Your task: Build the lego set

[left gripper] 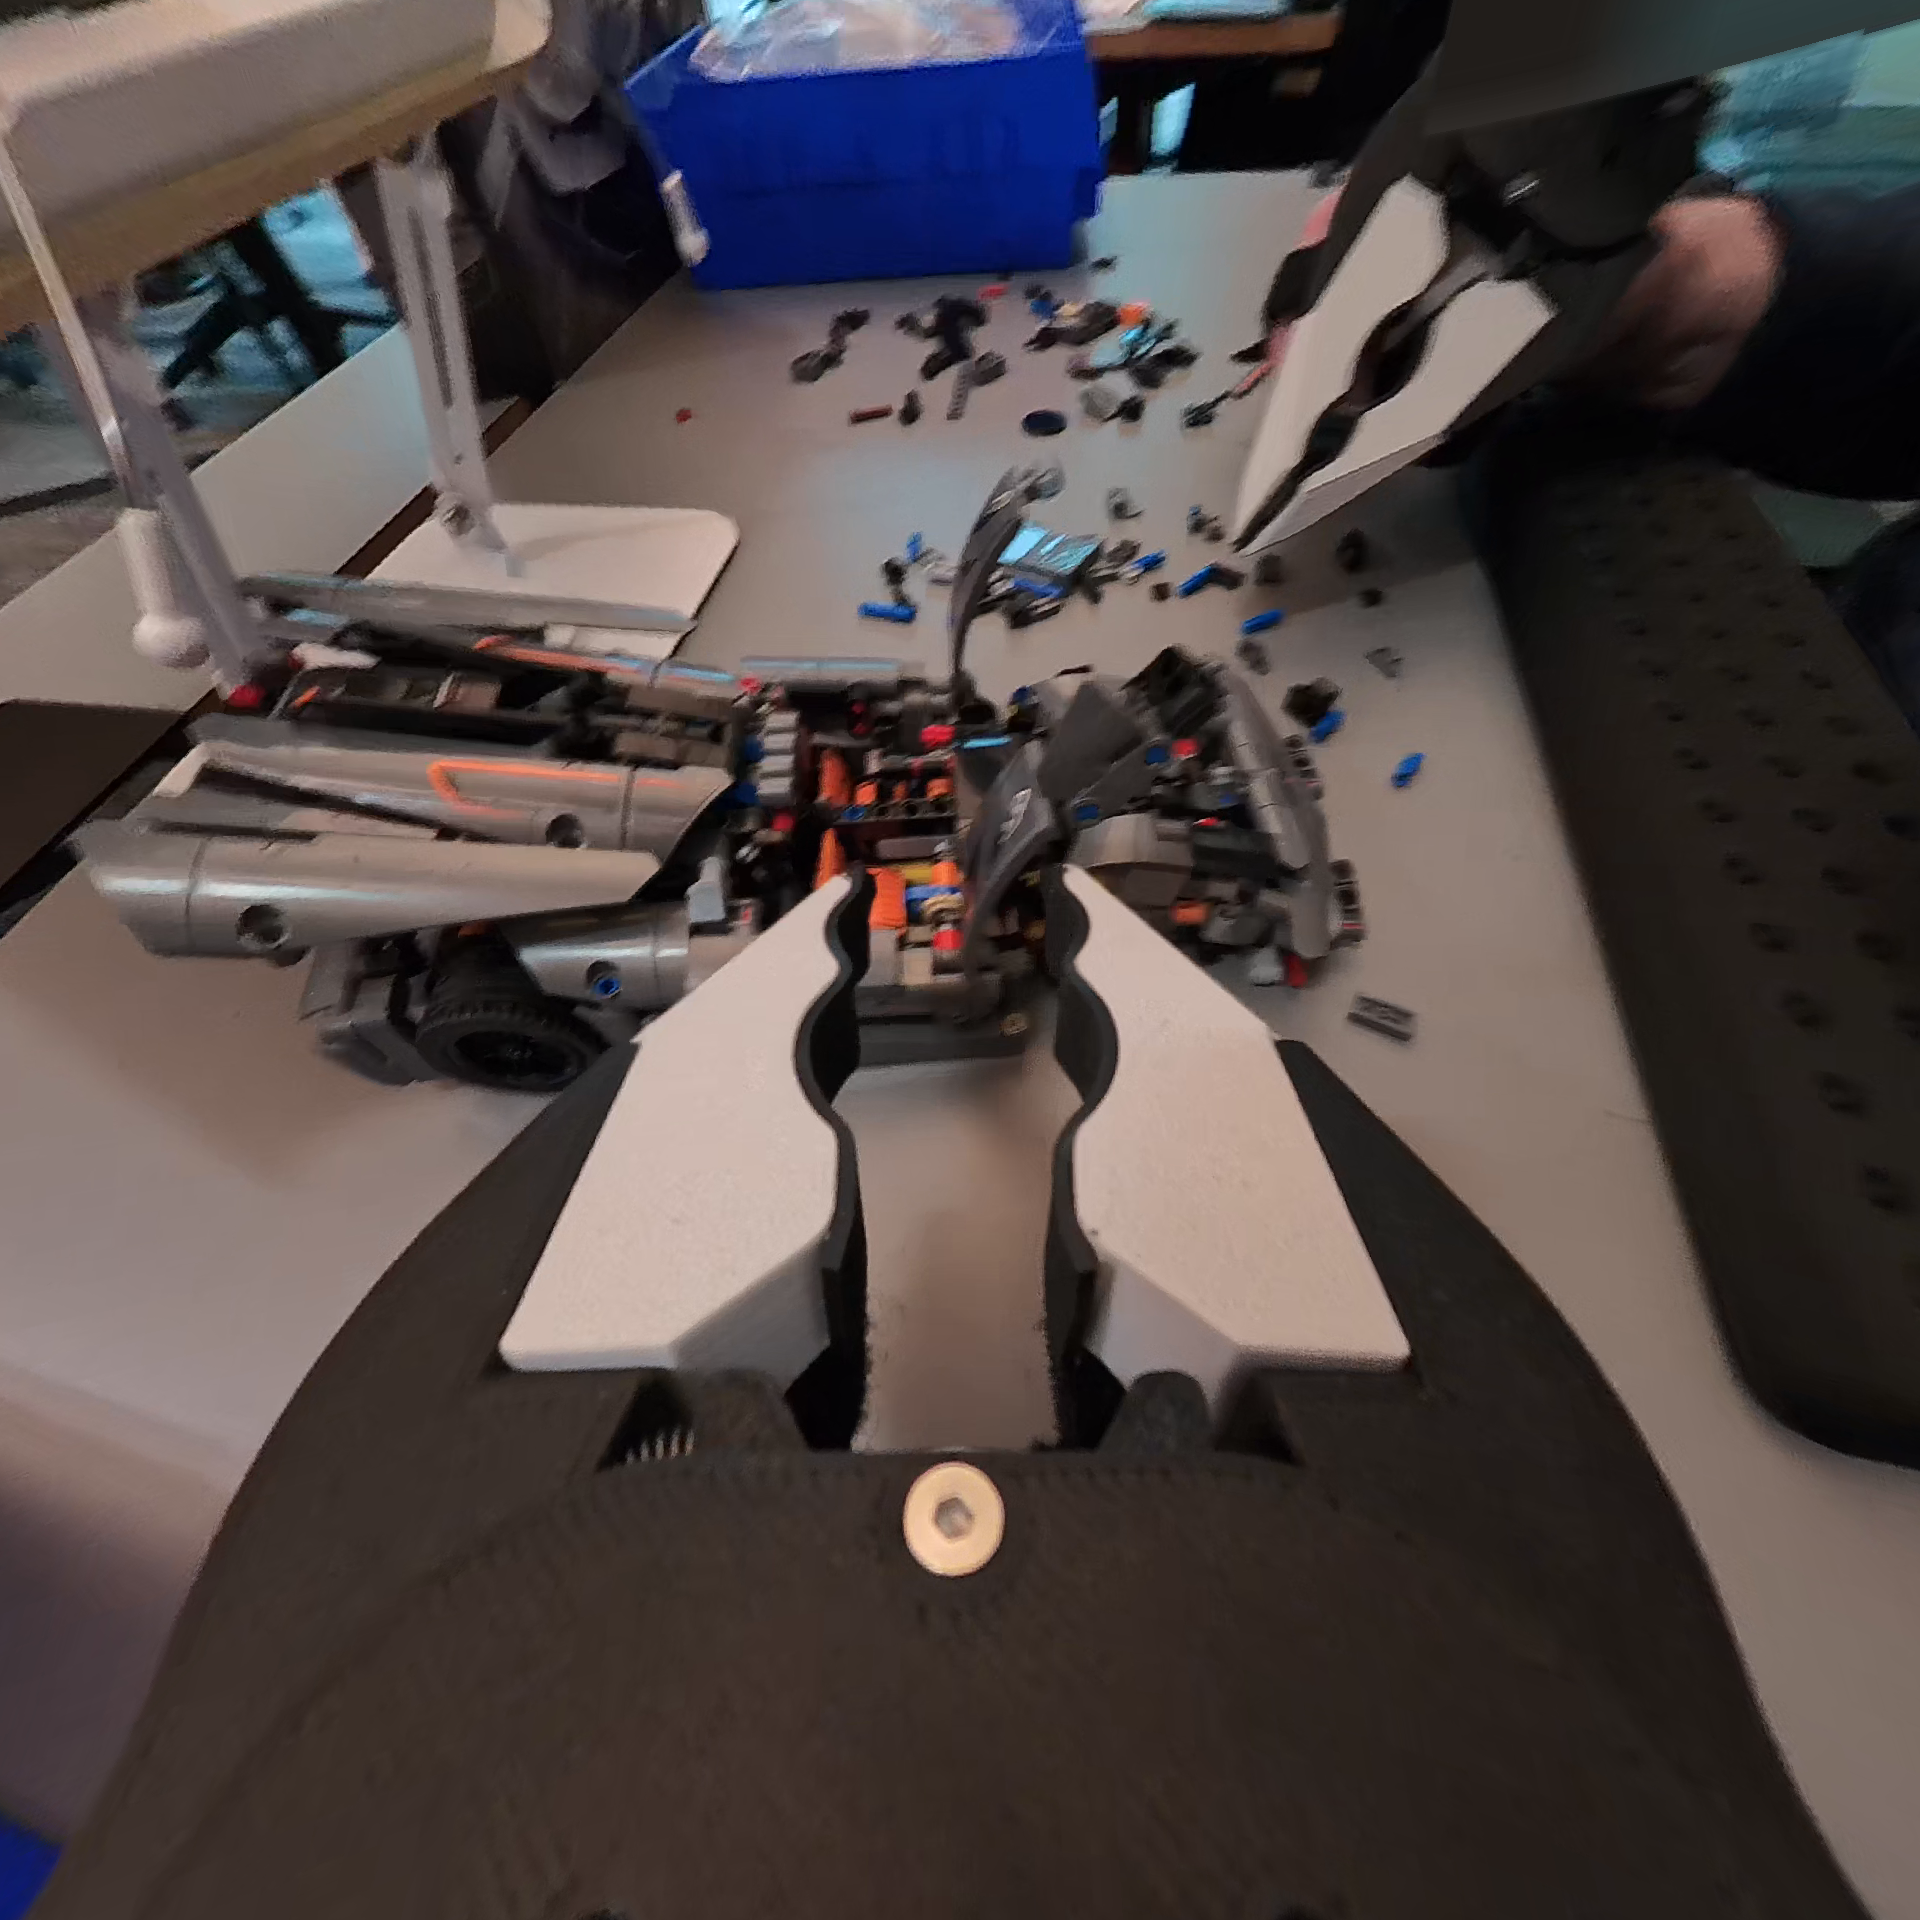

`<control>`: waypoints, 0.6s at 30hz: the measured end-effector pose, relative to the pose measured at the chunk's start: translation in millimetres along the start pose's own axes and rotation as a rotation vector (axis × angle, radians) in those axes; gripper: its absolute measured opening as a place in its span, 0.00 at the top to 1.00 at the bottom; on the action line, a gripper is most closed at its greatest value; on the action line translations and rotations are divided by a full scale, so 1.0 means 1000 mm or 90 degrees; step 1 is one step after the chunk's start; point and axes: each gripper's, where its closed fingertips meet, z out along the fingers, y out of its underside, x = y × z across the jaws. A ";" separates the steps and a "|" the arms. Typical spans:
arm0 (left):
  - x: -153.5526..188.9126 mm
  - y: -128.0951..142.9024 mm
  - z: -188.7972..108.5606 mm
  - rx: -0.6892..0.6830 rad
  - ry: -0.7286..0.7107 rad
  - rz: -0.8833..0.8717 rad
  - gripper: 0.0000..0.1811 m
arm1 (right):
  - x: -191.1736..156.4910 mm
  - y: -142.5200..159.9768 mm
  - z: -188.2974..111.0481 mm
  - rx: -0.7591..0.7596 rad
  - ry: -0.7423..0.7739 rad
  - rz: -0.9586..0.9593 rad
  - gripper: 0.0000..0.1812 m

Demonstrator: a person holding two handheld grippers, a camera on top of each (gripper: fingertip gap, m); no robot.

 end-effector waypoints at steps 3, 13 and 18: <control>0.015 -0.009 -0.002 0.021 0.056 -0.007 0.77 | 0.000 0.000 0.000 0.001 -0.002 0.002 1.00; 0.025 -0.011 0.018 -0.015 0.028 0.060 0.87 | 0.001 0.004 0.004 -0.008 -0.009 0.014 1.00; 0.022 -0.011 0.019 -0.033 -0.017 0.111 0.90 | 0.005 0.011 0.006 -0.025 -0.006 0.038 1.00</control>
